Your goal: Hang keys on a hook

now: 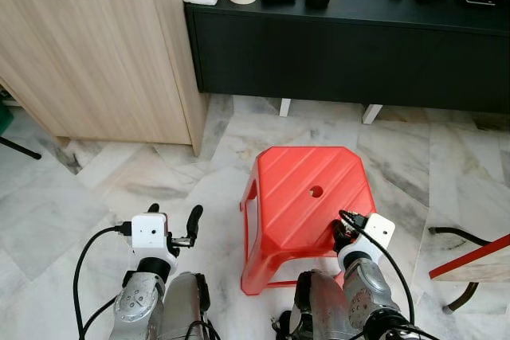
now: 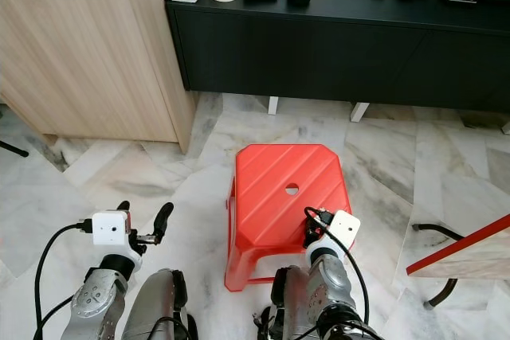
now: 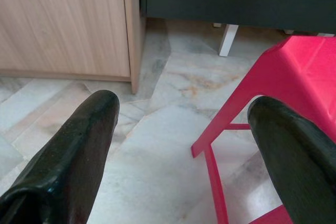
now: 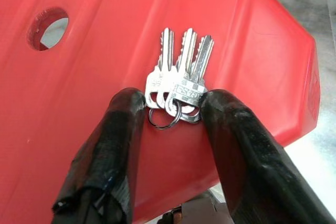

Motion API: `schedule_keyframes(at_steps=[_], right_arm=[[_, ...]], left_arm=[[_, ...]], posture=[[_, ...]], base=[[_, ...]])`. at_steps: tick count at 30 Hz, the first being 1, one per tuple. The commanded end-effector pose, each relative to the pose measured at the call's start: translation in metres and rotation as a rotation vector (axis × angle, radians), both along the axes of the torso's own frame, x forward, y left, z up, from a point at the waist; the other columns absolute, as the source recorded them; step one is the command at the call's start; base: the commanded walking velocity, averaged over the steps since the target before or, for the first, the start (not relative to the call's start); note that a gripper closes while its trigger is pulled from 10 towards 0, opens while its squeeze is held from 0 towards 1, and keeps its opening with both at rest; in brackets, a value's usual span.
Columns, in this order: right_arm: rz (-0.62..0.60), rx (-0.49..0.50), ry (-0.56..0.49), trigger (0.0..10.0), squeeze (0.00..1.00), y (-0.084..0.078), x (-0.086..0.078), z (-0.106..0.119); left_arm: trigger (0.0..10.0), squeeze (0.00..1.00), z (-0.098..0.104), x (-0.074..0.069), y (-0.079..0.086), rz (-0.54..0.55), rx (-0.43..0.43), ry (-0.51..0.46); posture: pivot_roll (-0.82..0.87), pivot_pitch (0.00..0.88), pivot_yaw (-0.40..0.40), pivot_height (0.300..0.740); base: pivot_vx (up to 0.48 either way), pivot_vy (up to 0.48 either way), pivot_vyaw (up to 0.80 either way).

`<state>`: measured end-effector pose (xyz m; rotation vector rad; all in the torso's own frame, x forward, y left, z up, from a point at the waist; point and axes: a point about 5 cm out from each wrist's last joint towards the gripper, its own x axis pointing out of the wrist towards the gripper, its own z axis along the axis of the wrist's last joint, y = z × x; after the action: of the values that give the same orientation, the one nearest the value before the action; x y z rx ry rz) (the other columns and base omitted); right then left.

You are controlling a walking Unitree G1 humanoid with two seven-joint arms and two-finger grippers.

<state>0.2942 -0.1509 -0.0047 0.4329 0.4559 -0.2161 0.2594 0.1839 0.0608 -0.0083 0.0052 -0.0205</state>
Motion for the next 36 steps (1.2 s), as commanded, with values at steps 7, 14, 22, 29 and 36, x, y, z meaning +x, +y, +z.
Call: schedule_keyframes(at_steps=[7, 14, 22, 29, 36], right_arm=[[0.043, -0.002, 0.064, 0.0, 0.0, 0.003, -0.014, -0.014], [0.058, -0.012, 0.06, 0.0, 0.0, 0.003, -0.013, -0.013], [0.073, -0.022, 0.051, 0.0, 0.0, 0.005, -0.011, -0.011], [0.089, -0.049, 0.019, 0.0, 0.0, 0.006, -0.006, -0.006], [0.089, -0.137, -0.049, 0.0, 0.0, 0.0, 0.002, 0.005]], left_arm=[[10.0, 0.0, -0.004, -0.003, -0.002, 0.007, -0.011, 0.023], [10.0, 0.0, -0.004, -0.002, -0.002, 0.011, -0.014, 0.025], [10.0, 0.0, -0.005, 0.0, -0.002, 0.012, -0.019, 0.024], [10.0, 0.0, -0.003, 0.003, -0.001, 0.014, -0.019, 0.019], [10.0, 0.0, -0.003, 0.008, -0.002, 0.013, -0.024, 0.017]], posture=[[0.14, 0.243, -0.083, 0.596], [0.14, 0.237, -0.083, 0.596], [0.14, 0.23, -0.082, 0.596], [0.13, 0.215, -0.085, 0.596], [0.12, 0.19, -0.088, 0.596]], base=[[0.0, 0.0, 0.0], [0.0, 0.0, 0.0], [0.0, 0.0, 0.0], [0.0, 0.0, 0.0], [0.0, 0.0, 0.0]])
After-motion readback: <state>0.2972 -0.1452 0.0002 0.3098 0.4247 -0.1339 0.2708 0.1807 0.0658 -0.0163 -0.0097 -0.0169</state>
